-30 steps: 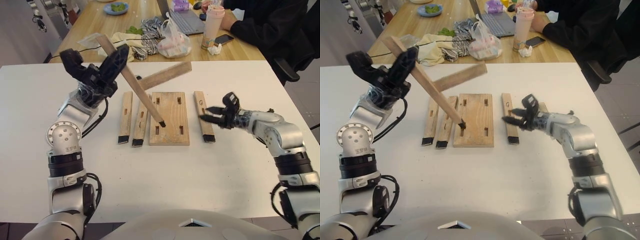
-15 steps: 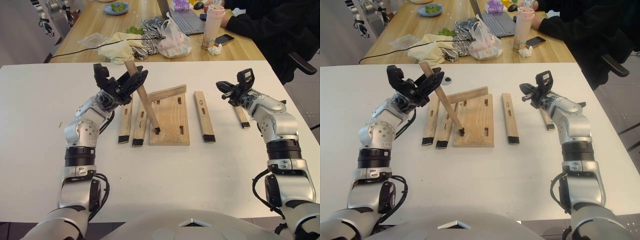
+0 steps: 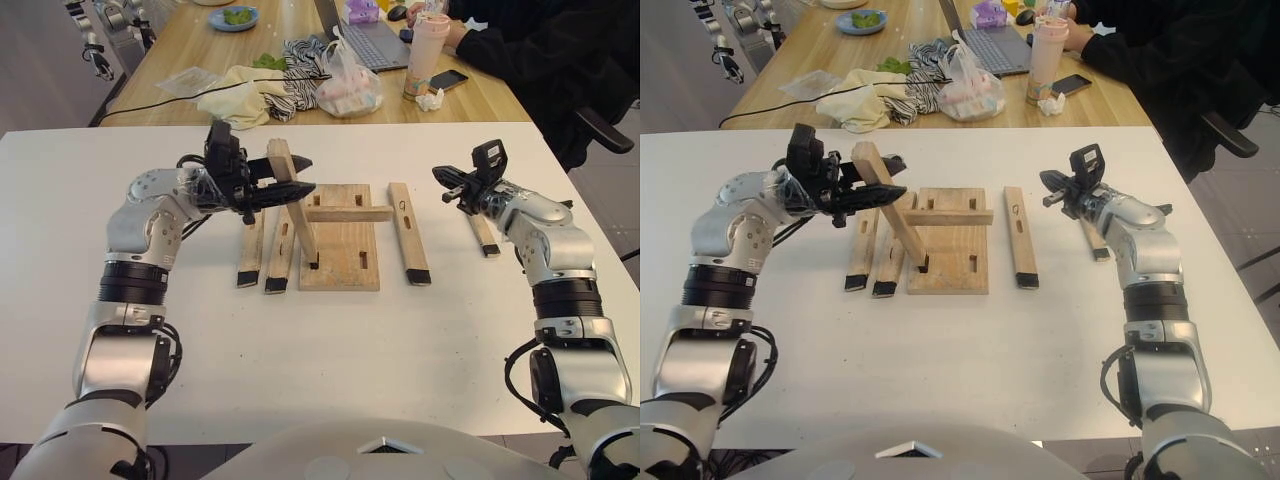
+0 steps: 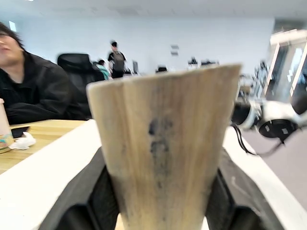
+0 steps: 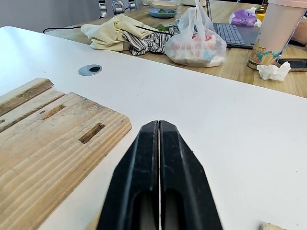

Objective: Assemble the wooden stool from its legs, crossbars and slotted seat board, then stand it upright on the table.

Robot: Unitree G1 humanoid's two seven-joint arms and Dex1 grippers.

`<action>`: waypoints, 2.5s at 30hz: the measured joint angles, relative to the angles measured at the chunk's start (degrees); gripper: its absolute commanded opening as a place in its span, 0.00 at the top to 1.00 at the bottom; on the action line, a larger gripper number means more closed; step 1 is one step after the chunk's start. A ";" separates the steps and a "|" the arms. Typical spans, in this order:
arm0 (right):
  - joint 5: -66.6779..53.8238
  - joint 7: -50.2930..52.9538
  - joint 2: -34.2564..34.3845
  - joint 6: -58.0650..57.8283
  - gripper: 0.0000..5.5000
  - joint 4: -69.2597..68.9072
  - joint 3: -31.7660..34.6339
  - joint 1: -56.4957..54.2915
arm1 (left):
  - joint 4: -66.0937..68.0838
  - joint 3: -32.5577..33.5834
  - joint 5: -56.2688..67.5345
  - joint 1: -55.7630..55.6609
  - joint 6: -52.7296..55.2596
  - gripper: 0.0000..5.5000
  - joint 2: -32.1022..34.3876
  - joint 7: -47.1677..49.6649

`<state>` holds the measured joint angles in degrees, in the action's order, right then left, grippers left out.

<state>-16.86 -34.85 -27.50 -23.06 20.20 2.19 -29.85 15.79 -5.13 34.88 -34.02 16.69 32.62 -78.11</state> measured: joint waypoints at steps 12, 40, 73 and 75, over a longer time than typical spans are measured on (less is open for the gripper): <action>0.09 1.46 0.18 -0.02 1.00 -0.48 0.06 1.00 | -7.94 -3.22 -2.41 3.81 -1.65 0.63 3.41 4.20; 1.87 3.90 1.93 2.83 1.00 3.14 2.04 0.48 | -6.72 9.66 -19.48 12.61 1.78 0.44 2.14 39.62; 8.46 21.62 4.66 12.94 1.00 -0.60 8.23 6.51 | -23.42 4.45 -21.34 30.14 27.54 0.63 -15.22 62.61; 8.51 22.49 4.69 14.13 1.00 -1.05 8.32 6.27 | -22.89 3.37 -22.44 29.19 27.63 0.63 -13.48 61.46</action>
<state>-8.35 -12.36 -22.81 -8.93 19.16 10.51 -23.58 -7.10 -1.76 12.44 -4.83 44.31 19.14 -16.65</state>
